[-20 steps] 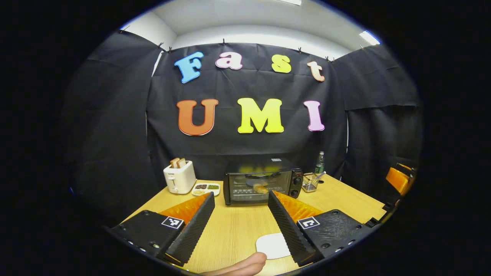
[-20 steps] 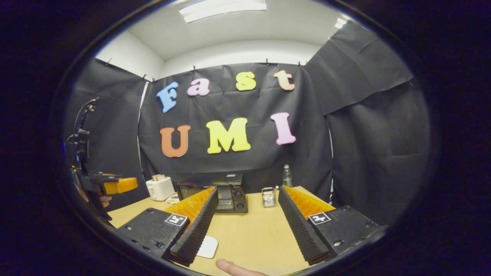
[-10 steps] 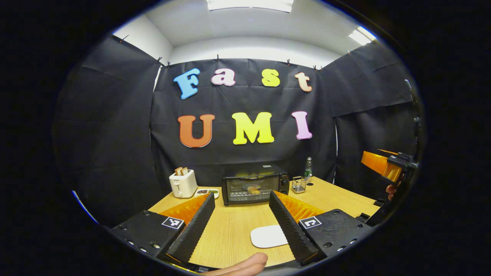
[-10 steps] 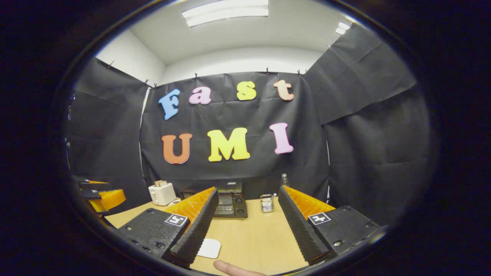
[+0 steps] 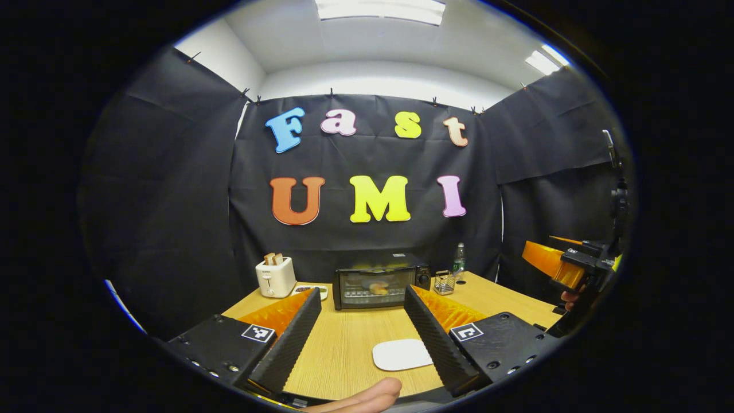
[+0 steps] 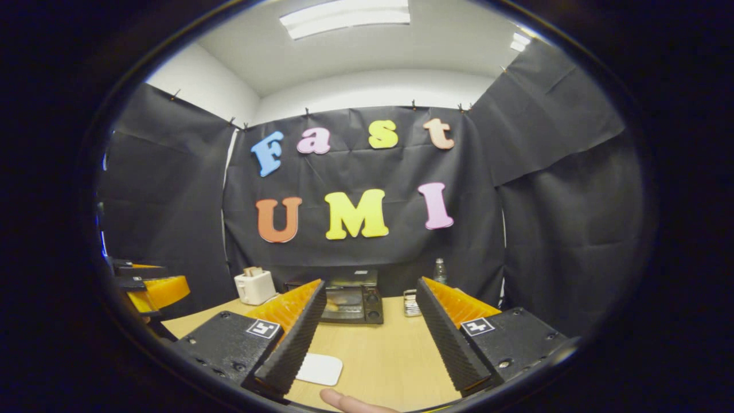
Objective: Open the electric oven with the left hand, put the food in, and close the electric oven.
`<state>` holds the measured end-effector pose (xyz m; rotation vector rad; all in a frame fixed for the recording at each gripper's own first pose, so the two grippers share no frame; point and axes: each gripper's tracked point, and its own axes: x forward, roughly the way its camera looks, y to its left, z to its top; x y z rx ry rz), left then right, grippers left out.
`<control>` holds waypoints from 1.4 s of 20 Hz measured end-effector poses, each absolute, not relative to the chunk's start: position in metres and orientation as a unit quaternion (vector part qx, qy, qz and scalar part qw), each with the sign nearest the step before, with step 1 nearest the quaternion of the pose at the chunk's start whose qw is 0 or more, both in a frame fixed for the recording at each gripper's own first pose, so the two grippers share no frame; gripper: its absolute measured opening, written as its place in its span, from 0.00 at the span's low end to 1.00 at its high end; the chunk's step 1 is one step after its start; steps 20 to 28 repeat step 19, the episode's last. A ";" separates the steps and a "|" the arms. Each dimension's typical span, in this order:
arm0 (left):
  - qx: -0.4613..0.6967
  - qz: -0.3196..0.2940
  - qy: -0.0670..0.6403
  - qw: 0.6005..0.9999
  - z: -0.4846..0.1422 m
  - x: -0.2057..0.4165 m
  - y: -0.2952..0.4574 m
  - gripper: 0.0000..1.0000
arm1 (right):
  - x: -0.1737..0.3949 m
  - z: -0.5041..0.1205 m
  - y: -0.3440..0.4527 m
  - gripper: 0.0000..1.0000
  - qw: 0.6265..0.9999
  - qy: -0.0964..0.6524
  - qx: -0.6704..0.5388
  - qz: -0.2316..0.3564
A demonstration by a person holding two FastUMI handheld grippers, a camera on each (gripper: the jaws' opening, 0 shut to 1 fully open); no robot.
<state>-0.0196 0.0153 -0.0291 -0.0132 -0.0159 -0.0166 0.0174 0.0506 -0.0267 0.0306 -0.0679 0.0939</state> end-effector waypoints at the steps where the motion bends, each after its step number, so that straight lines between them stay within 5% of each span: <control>1: -0.006 -0.008 -0.007 1.000 -0.030 -0.019 0.016 0.95 | 0.017 -0.024 0.054 1.00 0.998 -0.039 0.012 0.052; 28: -0.016 -0.011 -0.011 1.000 -0.030 -0.021 0.015 0.95 | 0.013 -0.018 0.051 1.00 0.997 -0.050 -0.002 0.050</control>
